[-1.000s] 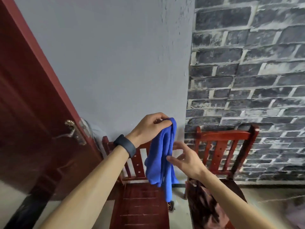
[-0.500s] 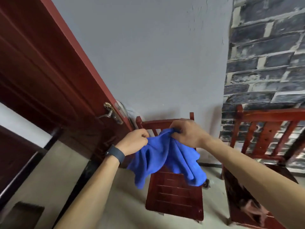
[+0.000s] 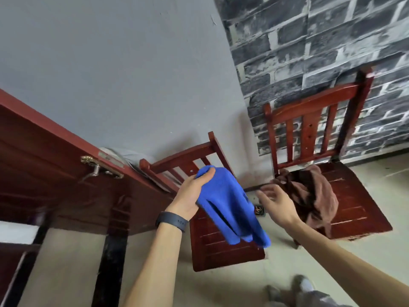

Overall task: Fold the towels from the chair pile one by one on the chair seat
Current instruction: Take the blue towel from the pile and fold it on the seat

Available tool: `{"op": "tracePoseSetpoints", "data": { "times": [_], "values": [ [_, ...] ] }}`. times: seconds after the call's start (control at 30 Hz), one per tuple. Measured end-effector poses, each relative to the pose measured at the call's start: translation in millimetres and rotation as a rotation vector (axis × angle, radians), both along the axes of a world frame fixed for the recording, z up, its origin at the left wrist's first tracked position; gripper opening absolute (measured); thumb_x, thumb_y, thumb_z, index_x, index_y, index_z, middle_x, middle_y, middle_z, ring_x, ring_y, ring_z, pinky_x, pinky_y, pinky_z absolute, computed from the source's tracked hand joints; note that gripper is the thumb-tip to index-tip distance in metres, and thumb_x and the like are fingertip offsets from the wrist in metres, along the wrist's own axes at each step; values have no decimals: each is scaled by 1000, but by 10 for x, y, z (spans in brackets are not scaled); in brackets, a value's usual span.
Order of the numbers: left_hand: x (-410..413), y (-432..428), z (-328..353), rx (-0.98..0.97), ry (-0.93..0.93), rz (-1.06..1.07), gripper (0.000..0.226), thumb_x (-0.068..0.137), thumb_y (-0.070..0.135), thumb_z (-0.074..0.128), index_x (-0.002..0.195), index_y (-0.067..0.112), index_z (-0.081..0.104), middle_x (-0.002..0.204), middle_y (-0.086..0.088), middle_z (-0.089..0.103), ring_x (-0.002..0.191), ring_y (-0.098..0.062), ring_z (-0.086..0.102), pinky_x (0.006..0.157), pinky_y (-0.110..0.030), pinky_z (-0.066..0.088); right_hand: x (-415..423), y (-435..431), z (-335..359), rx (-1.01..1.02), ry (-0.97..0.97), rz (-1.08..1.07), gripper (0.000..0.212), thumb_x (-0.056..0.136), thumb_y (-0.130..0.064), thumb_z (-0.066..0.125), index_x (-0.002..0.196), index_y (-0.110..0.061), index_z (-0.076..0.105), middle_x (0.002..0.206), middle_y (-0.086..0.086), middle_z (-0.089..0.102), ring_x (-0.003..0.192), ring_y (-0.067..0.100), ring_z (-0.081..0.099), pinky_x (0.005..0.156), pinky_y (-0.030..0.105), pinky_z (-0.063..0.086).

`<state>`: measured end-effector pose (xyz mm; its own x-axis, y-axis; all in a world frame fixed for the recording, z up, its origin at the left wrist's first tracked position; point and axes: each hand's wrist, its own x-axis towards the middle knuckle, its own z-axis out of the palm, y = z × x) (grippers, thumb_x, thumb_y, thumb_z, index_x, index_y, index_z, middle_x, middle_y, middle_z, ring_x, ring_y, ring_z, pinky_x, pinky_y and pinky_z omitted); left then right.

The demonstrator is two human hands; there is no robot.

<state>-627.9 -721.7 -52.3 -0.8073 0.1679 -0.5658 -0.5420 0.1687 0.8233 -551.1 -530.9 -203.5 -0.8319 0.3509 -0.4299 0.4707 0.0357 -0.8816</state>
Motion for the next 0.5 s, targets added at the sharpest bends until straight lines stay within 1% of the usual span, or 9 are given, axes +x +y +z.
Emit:
{"op": "tracePoseSetpoints", "data": {
  "times": [0.1, 0.13, 0.2, 0.23, 0.27, 0.33, 0.4, 0.47, 0.5],
  "values": [
    [66, 189, -123, 109, -45, 57, 53, 85, 43, 65, 121, 4, 65, 121, -19, 67, 114, -29, 65, 103, -45, 46, 383, 186, -357, -169, -149, 25, 26, 93, -48, 63, 92, -22, 64, 85, -9, 66, 88, 15, 62, 66, 22, 45],
    [80, 238, -151, 126, -58, 58, 54, 87, 45, 63, 121, 3, 65, 121, -19, 67, 114, -29, 65, 104, -46, 46, 445, 233, -395, -306, -197, 37, 29, 94, -50, 61, 97, -22, 65, 90, -7, 66, 93, 16, 62, 68, 24, 47],
    [114, 325, -165, 143, -71, 55, 56, 92, 48, 59, 122, 2, 64, 121, -19, 67, 115, -29, 65, 103, -46, 46, 483, 303, -461, -549, -262, 18, 39, 91, -57, 60, 111, -24, 68, 107, -5, 72, 103, 19, 67, 90, 37, 51],
    [128, 366, -155, 148, -69, 52, 56, 94, 49, 57, 123, 1, 64, 121, -19, 67, 114, -29, 65, 102, -45, 47, 465, 336, -492, -585, -254, -6, 41, 91, -56, 62, 114, -23, 69, 110, -3, 74, 104, 19, 68, 94, 42, 49],
    [133, 394, -143, 145, -60, 55, 56, 94, 49, 57, 123, 1, 64, 121, -19, 67, 114, -29, 65, 102, -44, 47, 425, 359, -492, -589, -221, -37, 38, 91, -50, 65, 113, -20, 70, 110, -1, 75, 103, 18, 69, 92, 41, 50],
    [120, 396, -98, 125, -28, 68, 55, 95, 49, 54, 123, 3, 64, 119, -16, 69, 113, -27, 66, 101, -43, 49, 317, 409, -444, -550, -154, -134, 25, 92, -34, 69, 105, -13, 69, 98, 4, 73, 89, 16, 68, 74, 32, 51],
    [92, 316, -44, 84, 17, 79, 49, 95, 50, 52, 118, 9, 66, 115, -9, 72, 109, -21, 68, 98, -41, 50, 204, 485, -409, -495, -114, -222, 18, 91, -28, 71, 96, -11, 67, 83, 4, 67, 72, 13, 63, 57, 25, 48],
    [82, 180, -1, 27, 66, 79, 45, 94, 53, 50, 114, 17, 67, 111, -1, 74, 105, -15, 69, 96, -37, 51, 110, 580, -361, -435, -87, -237, 18, 89, -26, 74, 92, -9, 67, 79, 3, 65, 66, 13, 59, 51, 22, 46],
    [78, 98, 10, -15, 89, 81, 45, 94, 55, 51, 114, 19, 68, 110, 2, 74, 105, -13, 69, 95, -36, 51, 64, 621, -323, -402, -62, -223, 18, 88, -25, 75, 92, -8, 68, 80, 4, 65, 66, 14, 60, 52, 24, 47]
  ]
}}
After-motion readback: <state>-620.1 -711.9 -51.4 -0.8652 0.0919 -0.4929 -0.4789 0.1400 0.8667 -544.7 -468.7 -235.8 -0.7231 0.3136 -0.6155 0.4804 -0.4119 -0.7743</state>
